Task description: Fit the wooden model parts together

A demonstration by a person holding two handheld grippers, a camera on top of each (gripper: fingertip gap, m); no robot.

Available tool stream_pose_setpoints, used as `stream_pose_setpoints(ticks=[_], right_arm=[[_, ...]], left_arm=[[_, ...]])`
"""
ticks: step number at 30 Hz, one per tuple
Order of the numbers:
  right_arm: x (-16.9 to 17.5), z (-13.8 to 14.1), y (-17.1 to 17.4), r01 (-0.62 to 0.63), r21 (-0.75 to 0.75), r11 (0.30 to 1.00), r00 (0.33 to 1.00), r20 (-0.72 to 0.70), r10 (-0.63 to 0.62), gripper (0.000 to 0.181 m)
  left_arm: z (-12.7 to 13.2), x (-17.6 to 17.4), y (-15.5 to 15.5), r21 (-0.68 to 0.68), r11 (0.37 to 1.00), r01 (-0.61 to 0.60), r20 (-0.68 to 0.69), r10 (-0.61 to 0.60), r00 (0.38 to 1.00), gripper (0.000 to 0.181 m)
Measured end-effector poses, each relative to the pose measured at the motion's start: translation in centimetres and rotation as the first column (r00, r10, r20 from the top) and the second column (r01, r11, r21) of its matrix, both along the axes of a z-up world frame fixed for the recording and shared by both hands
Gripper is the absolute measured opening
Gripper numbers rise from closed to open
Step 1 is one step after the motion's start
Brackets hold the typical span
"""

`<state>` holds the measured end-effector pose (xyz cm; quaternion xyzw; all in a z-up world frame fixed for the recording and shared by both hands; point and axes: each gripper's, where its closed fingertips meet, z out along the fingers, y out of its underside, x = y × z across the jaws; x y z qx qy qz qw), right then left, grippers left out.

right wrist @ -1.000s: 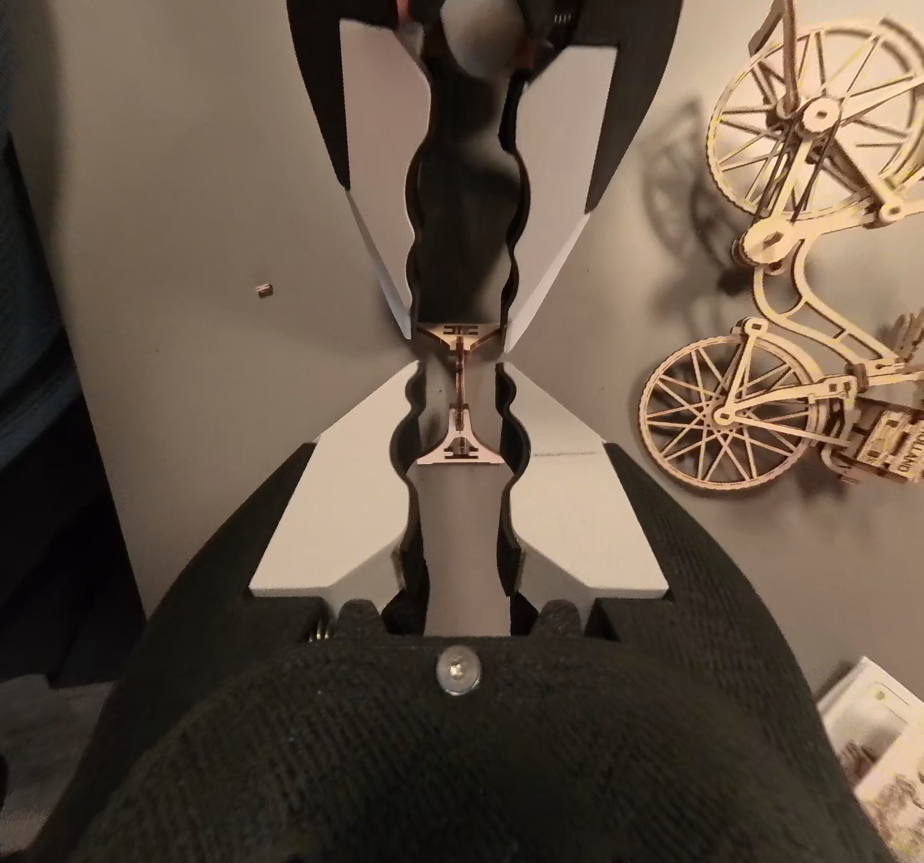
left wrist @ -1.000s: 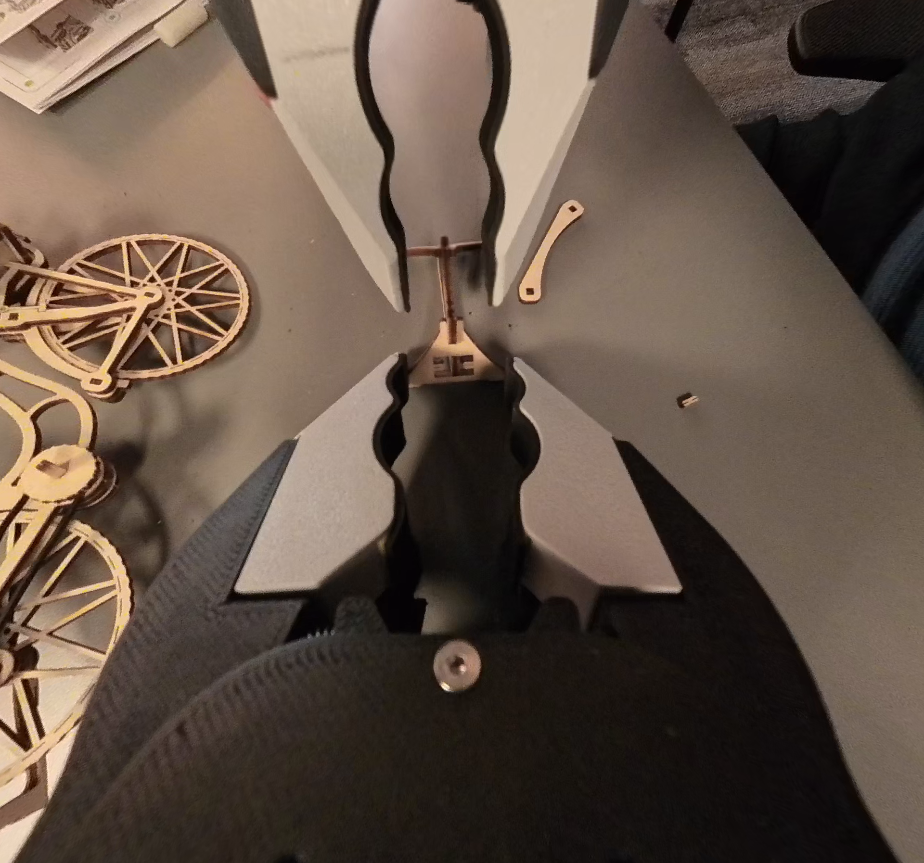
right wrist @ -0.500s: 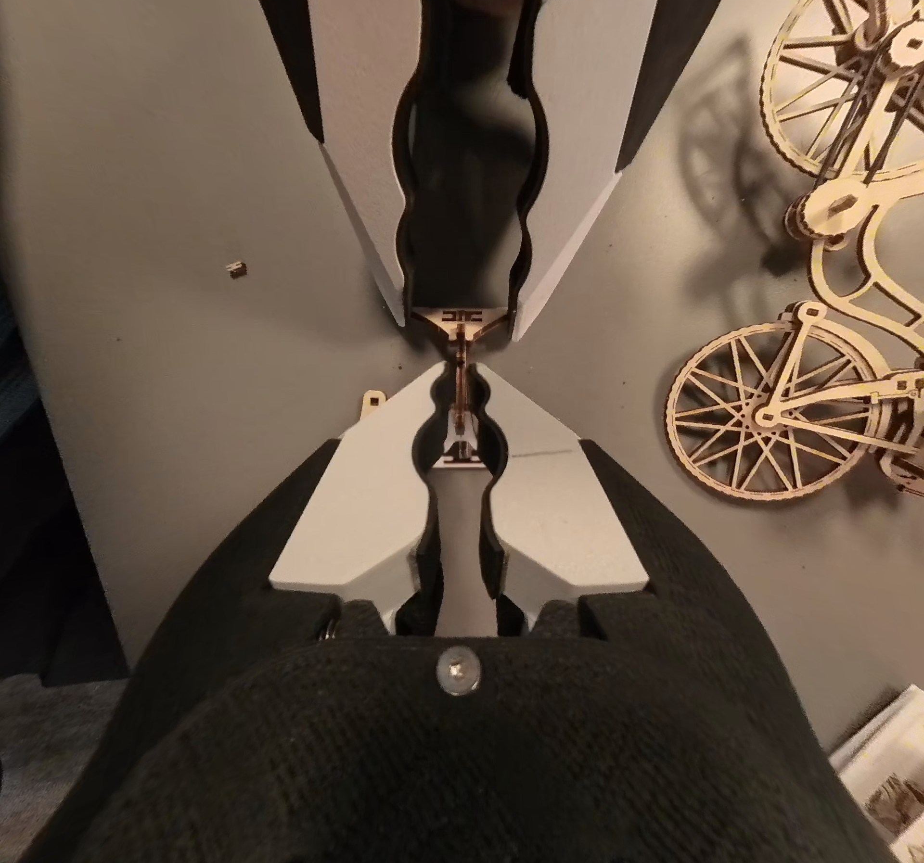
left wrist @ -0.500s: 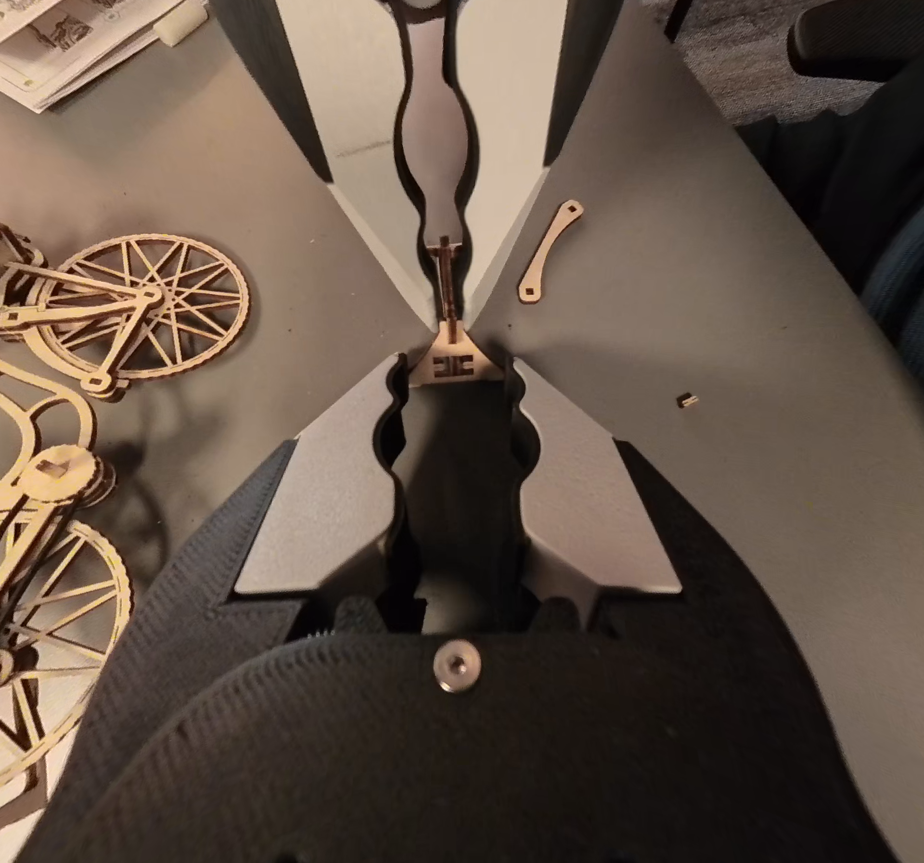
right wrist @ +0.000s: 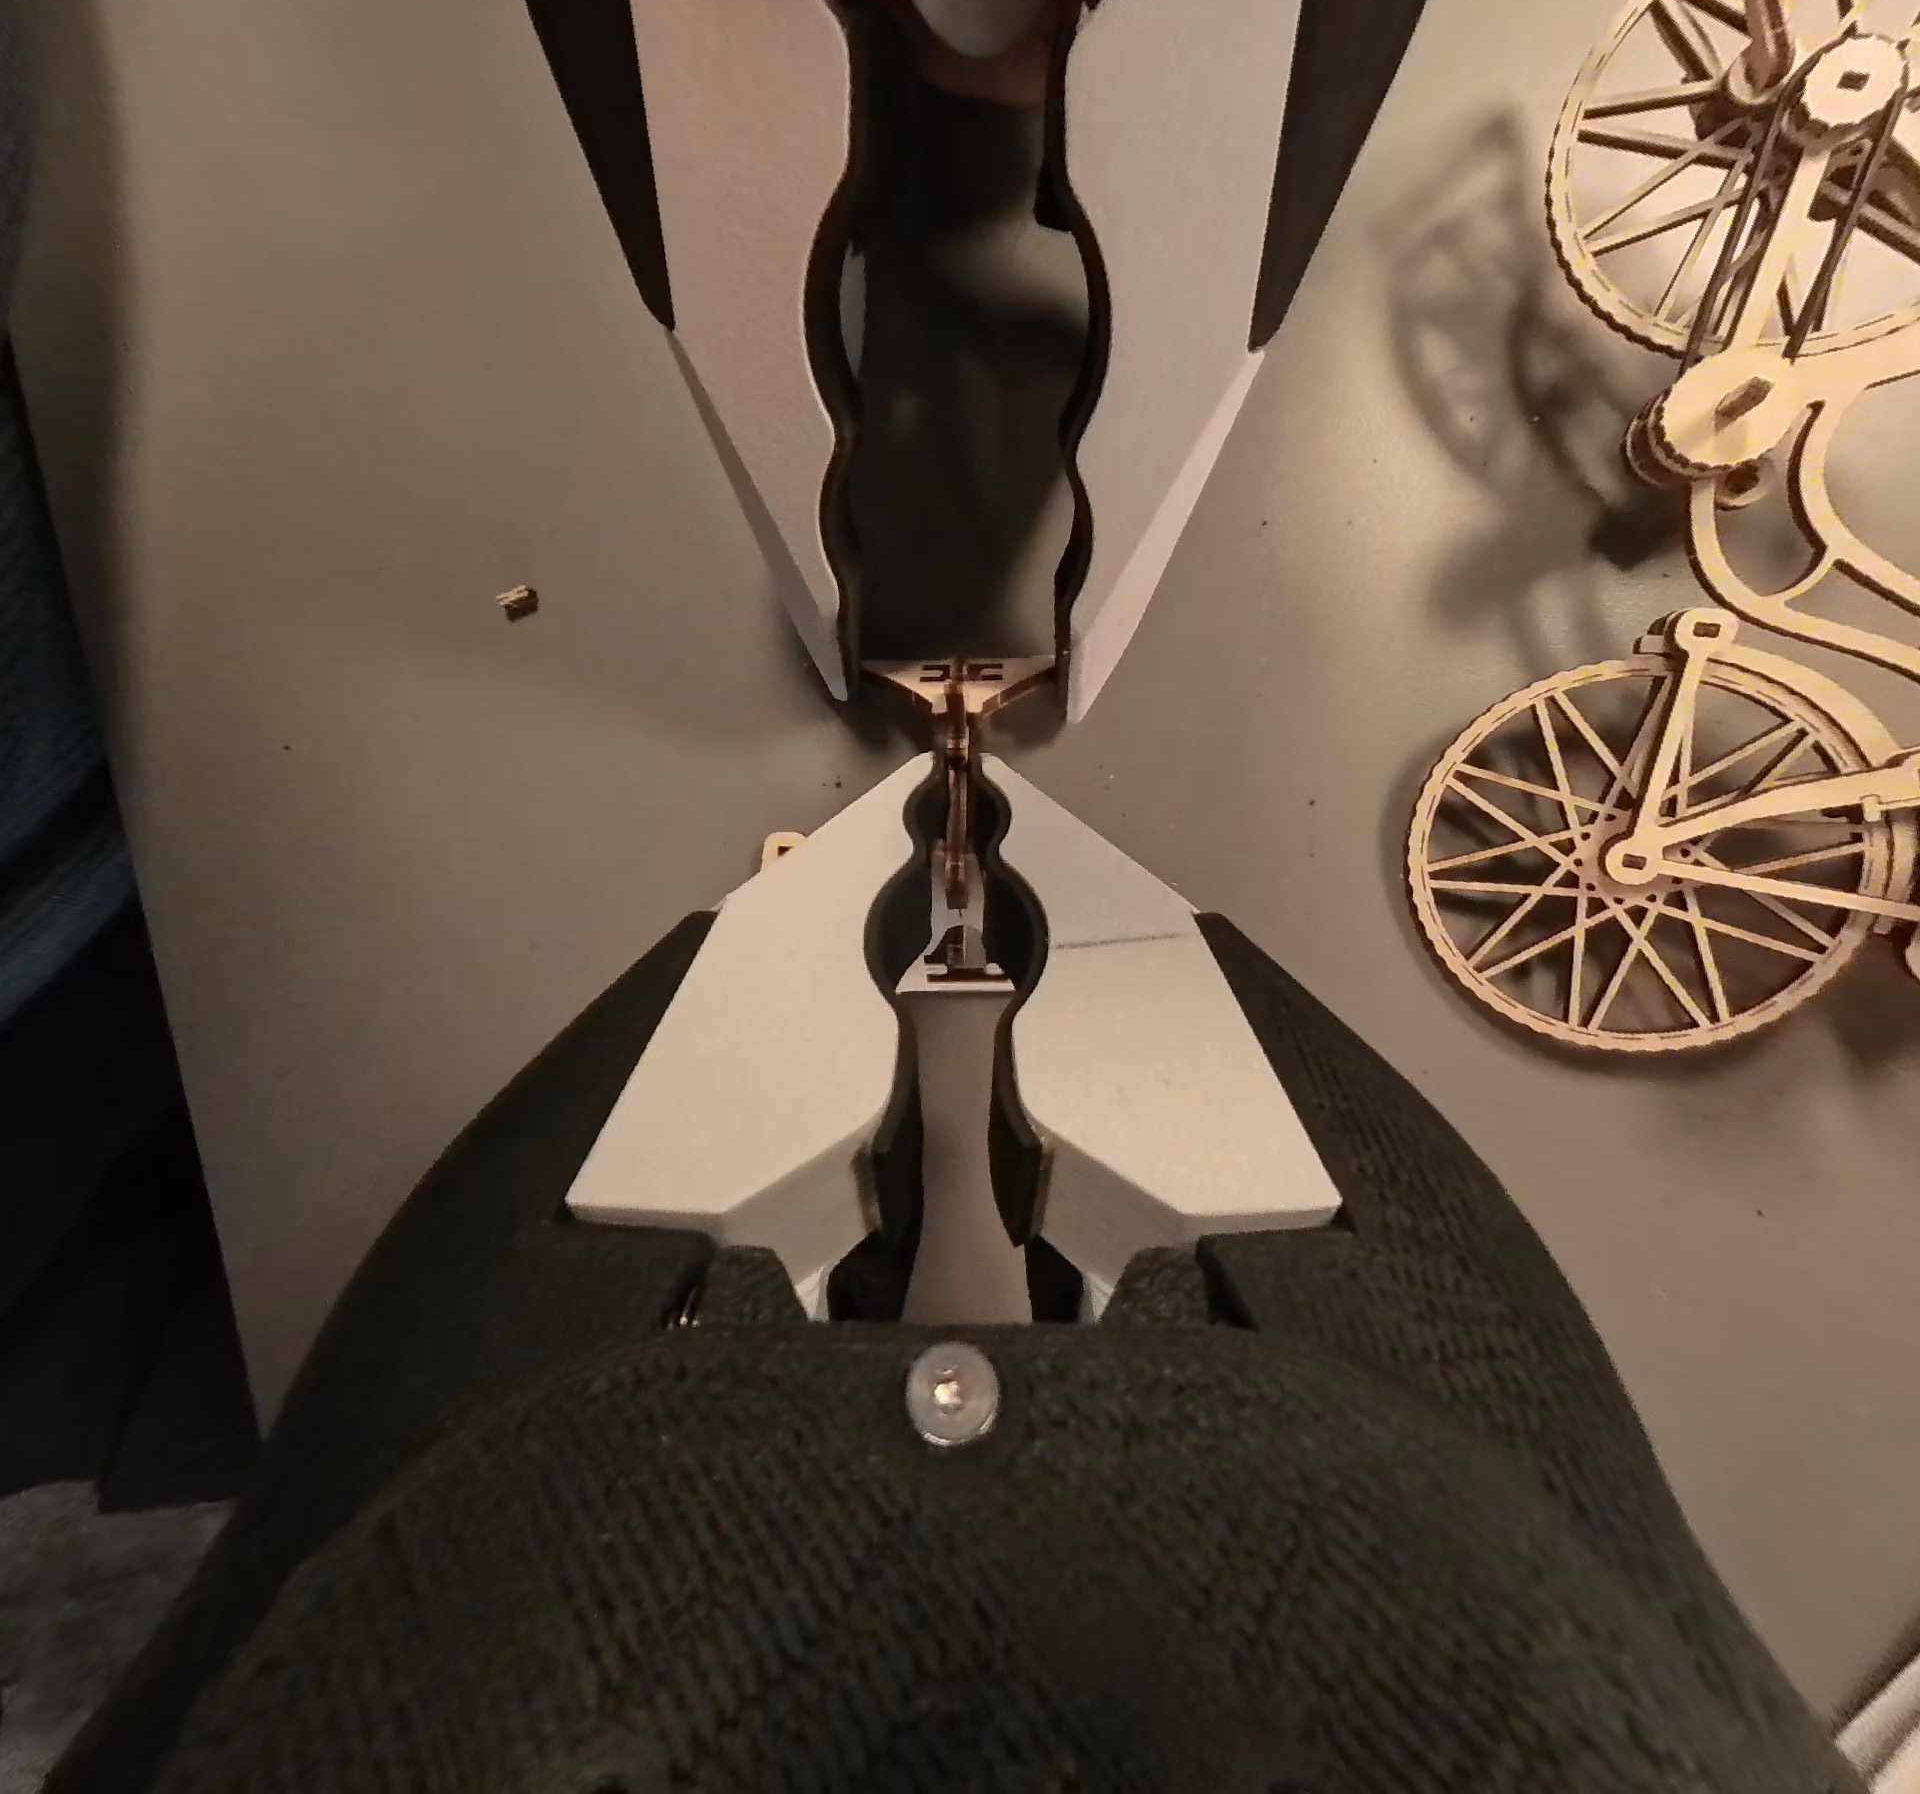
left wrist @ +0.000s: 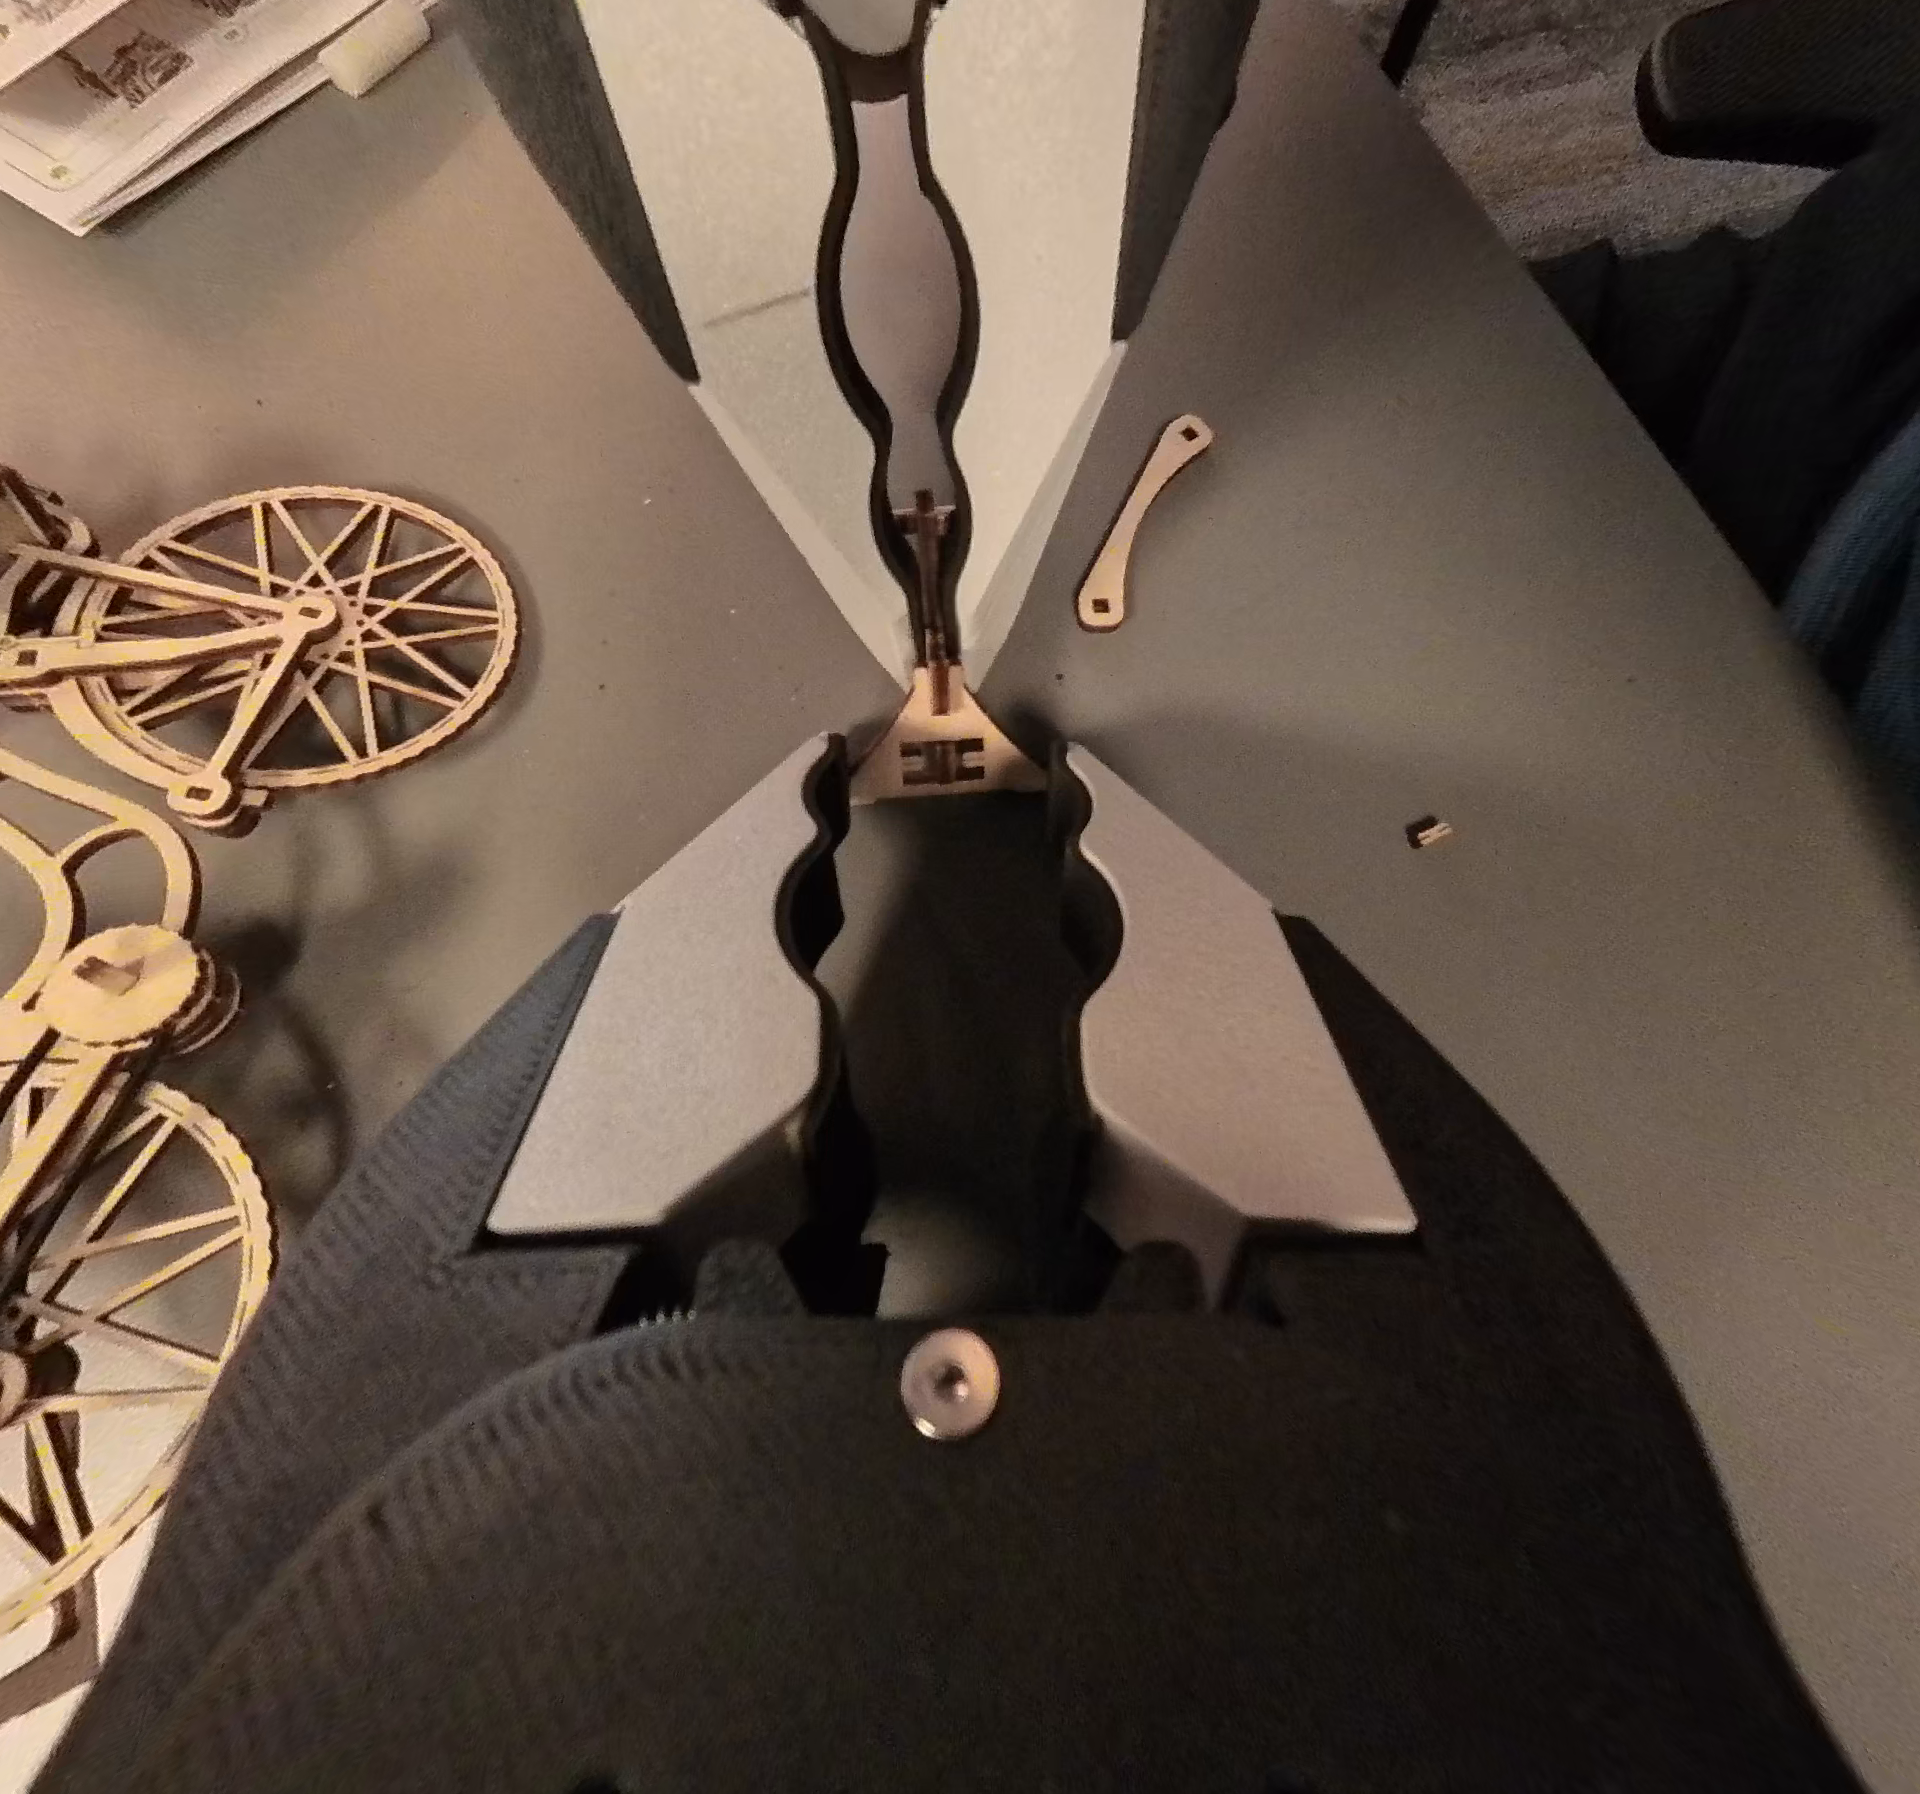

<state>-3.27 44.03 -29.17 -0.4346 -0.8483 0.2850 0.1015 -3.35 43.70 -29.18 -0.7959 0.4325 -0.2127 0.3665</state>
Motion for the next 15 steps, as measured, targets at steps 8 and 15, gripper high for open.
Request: stream_pose_setpoints(ticks=[8, 15], right_arm=[[-0.01, 0.02, -0.14, -0.092, -0.002, 0.996, 0.995, -0.022, 0.092, 0.001], [-0.03, 0.00, -0.09, -0.180, 0.065, 0.982, 0.981, -0.055, 0.184, 0.002]], left_arm=[[-0.01, 0.00, 0.01, -0.008, 1.000, 0.000, 0.004, 0.000, 1.000, 0.038], [-0.04, -0.01, 0.02, -0.020, 1.000, -0.001, 0.011, 0.002, 1.000, 0.039]])
